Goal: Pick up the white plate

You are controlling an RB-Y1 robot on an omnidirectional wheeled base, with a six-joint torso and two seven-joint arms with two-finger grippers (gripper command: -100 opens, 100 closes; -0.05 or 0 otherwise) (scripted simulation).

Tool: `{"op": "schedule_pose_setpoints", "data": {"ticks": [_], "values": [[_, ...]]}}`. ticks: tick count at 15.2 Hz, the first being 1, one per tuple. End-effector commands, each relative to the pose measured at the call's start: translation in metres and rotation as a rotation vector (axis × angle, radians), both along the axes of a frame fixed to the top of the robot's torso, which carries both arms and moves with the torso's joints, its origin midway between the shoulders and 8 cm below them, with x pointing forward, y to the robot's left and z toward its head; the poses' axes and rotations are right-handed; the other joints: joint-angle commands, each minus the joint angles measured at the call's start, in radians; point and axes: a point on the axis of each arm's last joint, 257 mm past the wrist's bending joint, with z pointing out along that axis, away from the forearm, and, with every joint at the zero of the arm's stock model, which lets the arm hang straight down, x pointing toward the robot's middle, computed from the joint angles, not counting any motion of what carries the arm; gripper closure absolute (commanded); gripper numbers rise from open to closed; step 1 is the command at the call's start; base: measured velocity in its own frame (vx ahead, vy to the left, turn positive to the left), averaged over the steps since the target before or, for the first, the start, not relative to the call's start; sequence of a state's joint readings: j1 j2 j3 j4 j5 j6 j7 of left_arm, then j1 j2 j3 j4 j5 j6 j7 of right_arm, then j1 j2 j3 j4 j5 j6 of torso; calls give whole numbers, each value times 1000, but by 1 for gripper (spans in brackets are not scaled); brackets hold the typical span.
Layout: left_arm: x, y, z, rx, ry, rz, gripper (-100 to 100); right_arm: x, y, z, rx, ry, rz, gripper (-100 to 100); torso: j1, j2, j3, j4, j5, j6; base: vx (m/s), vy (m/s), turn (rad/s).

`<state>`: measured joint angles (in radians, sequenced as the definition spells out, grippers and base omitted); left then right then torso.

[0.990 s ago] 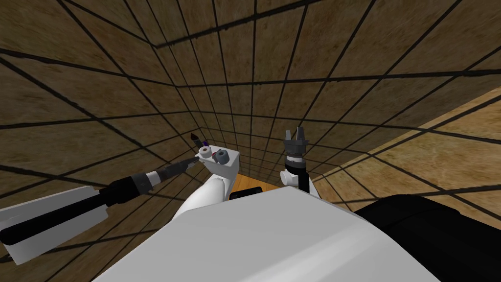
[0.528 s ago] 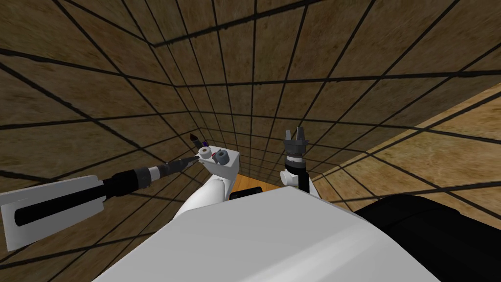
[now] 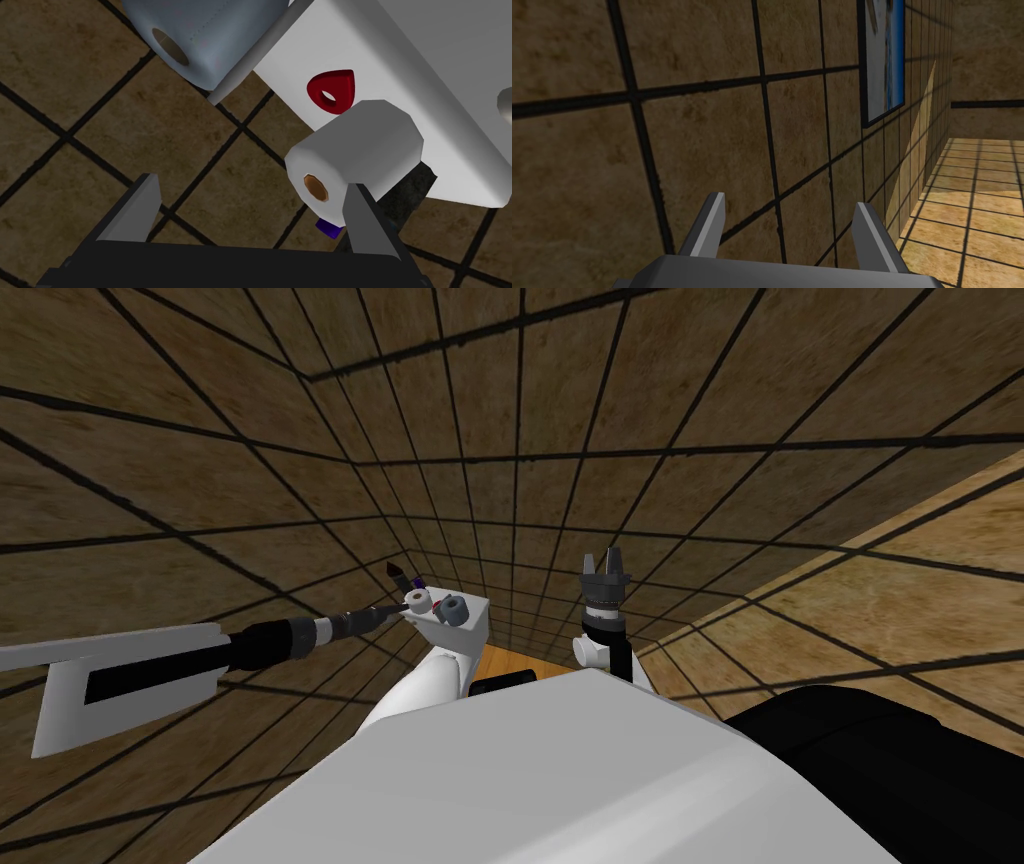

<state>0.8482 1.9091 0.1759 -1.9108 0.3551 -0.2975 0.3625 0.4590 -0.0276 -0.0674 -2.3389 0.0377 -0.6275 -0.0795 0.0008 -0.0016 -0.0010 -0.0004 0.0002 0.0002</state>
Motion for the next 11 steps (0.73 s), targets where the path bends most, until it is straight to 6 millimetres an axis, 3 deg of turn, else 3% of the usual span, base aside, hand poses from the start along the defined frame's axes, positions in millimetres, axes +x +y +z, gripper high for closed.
{"op": "schedule_pose_setpoints", "data": {"ticks": [1,2,5,6,9,11], "values": [[4,-4,1,34,14,-31,-100,0,0,0,0,0,0,0,0,0,0,0,0,0,6,10,1],[10,7,0,44,28,4,-100,0,0,0,0,0,0,0,0,0,0,0,0,0,9,15,-34],[13,-3,0,89,45,-46,-100,0,0,0,0,0,0,0,0,0,0,0,0,0,8,14,-21],[20,6,0,99,56,-13,-100,0,0,0,0,0,0,0,-1,0,0,0,0,0,10,15,-27],[24,-4,0,142,72,-62,-100,0,0,0,0,0,0,0,0,0,0,0,0,0,8,14,-20],[32,0,0,164,86,-47,-100,0,0,0,0,0,0,0,-1,0,0,0,0,0,8,16,-35]]}}
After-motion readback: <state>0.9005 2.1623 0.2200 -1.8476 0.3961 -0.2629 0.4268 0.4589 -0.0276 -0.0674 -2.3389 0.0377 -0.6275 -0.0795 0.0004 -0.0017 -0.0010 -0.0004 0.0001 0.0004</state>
